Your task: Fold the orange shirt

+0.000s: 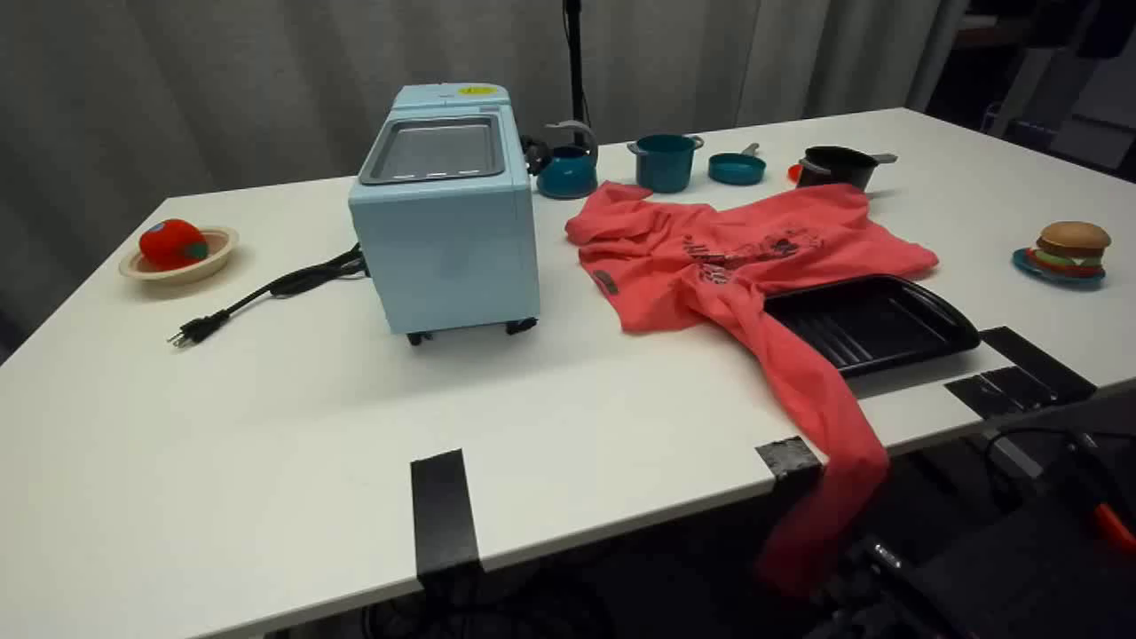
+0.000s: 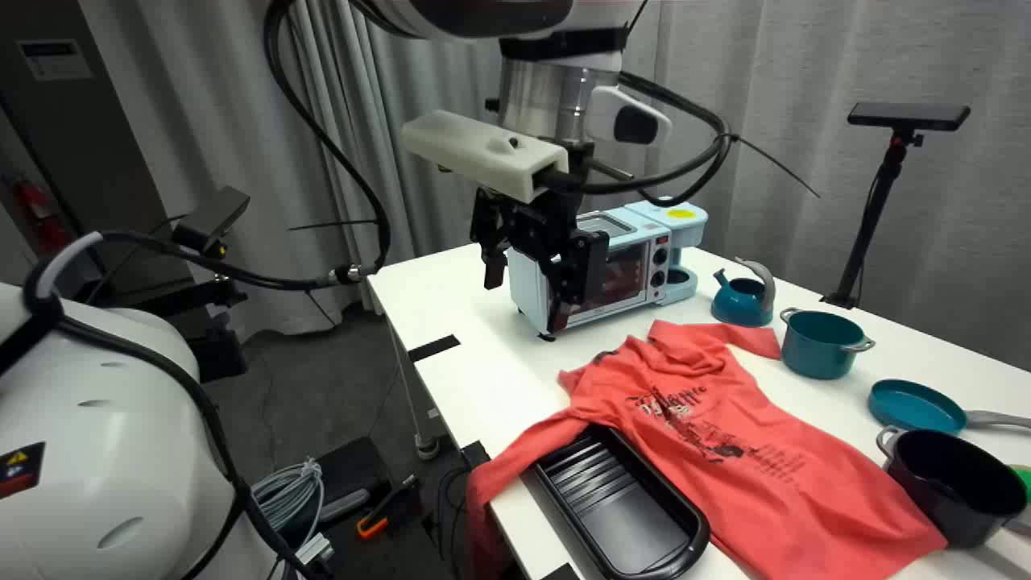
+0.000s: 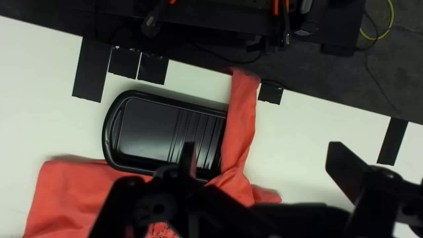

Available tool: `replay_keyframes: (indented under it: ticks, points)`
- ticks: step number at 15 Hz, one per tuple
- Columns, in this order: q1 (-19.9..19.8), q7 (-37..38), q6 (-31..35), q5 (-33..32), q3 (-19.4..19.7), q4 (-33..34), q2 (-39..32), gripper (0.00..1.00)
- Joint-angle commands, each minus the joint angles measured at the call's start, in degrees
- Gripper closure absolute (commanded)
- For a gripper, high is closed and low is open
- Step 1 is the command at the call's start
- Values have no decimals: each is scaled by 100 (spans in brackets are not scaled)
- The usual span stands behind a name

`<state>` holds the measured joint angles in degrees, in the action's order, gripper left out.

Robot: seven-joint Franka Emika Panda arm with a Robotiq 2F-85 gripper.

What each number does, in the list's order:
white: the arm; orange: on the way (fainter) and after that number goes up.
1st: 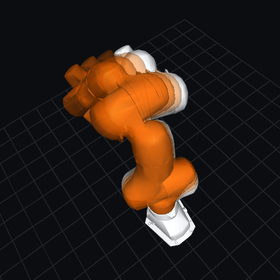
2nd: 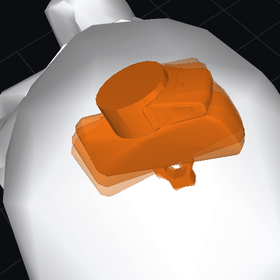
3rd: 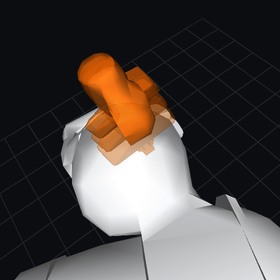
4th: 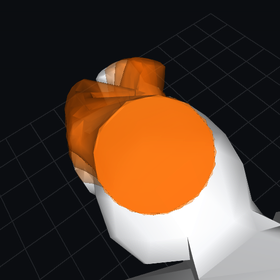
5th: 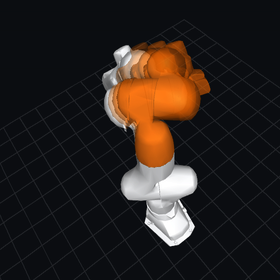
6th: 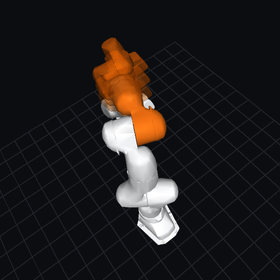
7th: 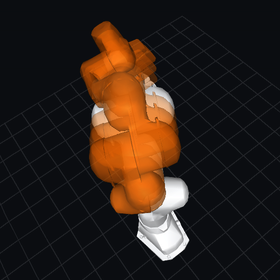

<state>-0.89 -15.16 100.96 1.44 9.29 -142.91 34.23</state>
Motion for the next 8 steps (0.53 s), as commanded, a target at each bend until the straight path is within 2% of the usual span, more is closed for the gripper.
replay_keyframes:
  ticks: [1, 5, 8]
  points:
    - [-49, -20, -9, 22, -43, 9, -18, 0]
    - [-49, -20, -8, 22, -43, 9, -19, 0]
    - [-4, -36, 374, 49, -67, -9, -183, 0]
